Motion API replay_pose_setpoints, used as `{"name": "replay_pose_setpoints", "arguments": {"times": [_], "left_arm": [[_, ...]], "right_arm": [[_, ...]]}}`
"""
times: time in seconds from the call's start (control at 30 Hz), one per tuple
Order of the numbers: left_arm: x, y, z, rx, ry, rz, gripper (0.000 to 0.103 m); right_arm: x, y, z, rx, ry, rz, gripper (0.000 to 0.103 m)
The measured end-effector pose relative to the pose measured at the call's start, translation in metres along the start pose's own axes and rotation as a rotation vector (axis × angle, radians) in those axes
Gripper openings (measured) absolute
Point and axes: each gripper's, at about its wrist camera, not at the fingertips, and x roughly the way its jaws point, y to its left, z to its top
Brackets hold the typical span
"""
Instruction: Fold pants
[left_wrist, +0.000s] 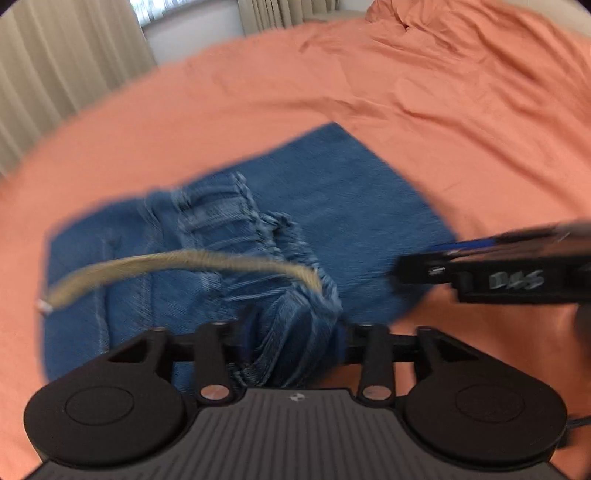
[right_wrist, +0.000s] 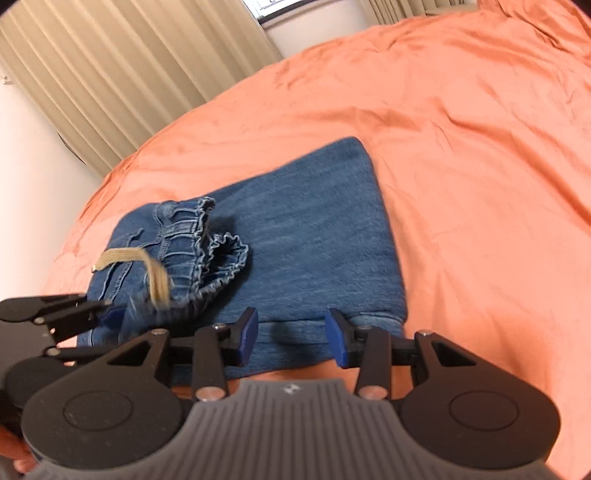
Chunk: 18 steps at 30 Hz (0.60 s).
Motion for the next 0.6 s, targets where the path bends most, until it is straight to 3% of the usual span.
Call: {"name": "replay_pose_setpoints", "arguments": {"times": [0.1,0.2,0.33,0.5,0.6], "left_arm": [[-0.021,0.034,0.002,-0.14,-0.002,-0.17,0.06],[-0.044,0.058,0.006,-0.187,-0.052,-0.243,0.059],[-0.065,0.084,0.007,-0.138,-0.119,-0.123,0.059],[-0.062,0.128,0.005,-0.153,-0.12,0.087,0.059],[-0.065,0.159,-0.004,-0.233,-0.119,0.093,0.059]], "right_arm": [[0.0,0.0,0.002,0.014,-0.014,0.055,0.039],[-0.001,0.002,0.003,-0.001,-0.042,0.091,0.039],[0.004,0.012,0.011,0.01,-0.071,0.142,0.04],[0.023,0.03,0.029,0.043,-0.086,0.189,0.048],[0.053,0.04,0.048,0.066,-0.067,0.205,0.048]]}}
